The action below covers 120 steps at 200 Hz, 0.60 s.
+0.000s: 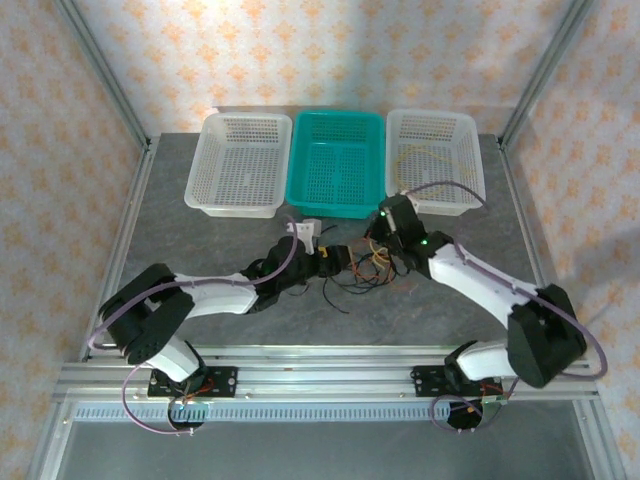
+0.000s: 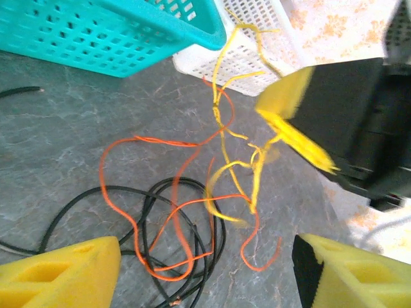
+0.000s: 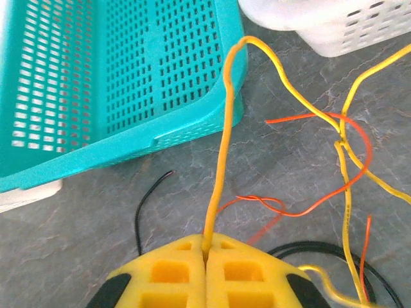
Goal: Untangle the cables
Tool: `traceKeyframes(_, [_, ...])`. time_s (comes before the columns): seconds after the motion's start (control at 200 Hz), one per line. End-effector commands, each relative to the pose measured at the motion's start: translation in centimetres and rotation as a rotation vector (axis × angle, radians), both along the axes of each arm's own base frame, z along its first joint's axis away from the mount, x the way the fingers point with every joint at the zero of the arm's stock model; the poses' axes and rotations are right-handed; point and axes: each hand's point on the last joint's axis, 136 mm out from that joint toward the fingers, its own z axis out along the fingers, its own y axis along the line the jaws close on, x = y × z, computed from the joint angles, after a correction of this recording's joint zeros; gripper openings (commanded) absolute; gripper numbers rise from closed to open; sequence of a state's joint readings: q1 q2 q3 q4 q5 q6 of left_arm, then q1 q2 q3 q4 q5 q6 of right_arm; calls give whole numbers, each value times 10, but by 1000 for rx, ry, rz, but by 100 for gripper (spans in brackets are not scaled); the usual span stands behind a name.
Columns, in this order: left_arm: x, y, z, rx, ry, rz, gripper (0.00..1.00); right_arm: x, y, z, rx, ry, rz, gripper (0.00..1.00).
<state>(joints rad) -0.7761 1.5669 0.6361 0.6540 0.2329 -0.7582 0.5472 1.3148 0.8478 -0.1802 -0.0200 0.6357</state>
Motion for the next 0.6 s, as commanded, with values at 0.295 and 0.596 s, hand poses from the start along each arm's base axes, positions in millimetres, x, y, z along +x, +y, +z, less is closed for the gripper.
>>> traceKeyframes(0.295, [20, -55, 18, -50, -52, -133, 69, -39, -15, 72, 99, -176, 65, 0])
traceKeyframes(0.596, [21, -77, 23, -15, -89, -199, 70, -44, -1, 118, 91, -297, 208, 0])
